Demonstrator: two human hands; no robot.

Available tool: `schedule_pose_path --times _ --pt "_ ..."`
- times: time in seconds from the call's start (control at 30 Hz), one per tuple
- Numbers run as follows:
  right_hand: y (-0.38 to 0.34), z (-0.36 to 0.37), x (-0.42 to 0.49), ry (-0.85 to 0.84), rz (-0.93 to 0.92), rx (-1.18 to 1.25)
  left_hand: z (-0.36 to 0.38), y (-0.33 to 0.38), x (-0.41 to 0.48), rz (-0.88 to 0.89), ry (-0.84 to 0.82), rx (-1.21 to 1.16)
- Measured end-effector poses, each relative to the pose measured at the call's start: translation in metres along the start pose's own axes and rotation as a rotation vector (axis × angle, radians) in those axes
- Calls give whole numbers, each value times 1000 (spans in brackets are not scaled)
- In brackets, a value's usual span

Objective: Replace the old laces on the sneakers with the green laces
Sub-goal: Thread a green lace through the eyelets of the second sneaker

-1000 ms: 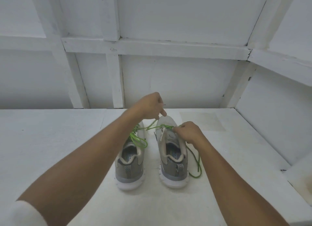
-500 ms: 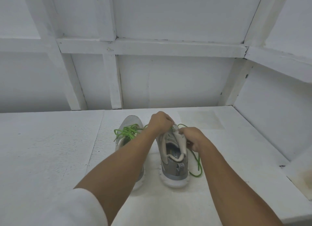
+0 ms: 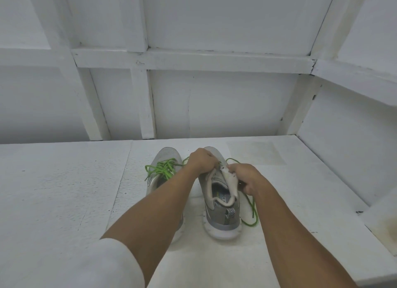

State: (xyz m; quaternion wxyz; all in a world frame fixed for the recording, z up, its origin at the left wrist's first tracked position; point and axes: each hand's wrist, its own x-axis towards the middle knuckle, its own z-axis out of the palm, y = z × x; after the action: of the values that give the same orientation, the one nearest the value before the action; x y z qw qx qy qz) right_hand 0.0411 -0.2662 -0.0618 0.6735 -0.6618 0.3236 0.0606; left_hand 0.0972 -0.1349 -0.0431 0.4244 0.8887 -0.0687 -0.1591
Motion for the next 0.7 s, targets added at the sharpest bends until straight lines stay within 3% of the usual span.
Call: schedule_pose_path --times 0.7 --pt "1 0 -1 -6 15 40 7 -3 9 13 20 77"
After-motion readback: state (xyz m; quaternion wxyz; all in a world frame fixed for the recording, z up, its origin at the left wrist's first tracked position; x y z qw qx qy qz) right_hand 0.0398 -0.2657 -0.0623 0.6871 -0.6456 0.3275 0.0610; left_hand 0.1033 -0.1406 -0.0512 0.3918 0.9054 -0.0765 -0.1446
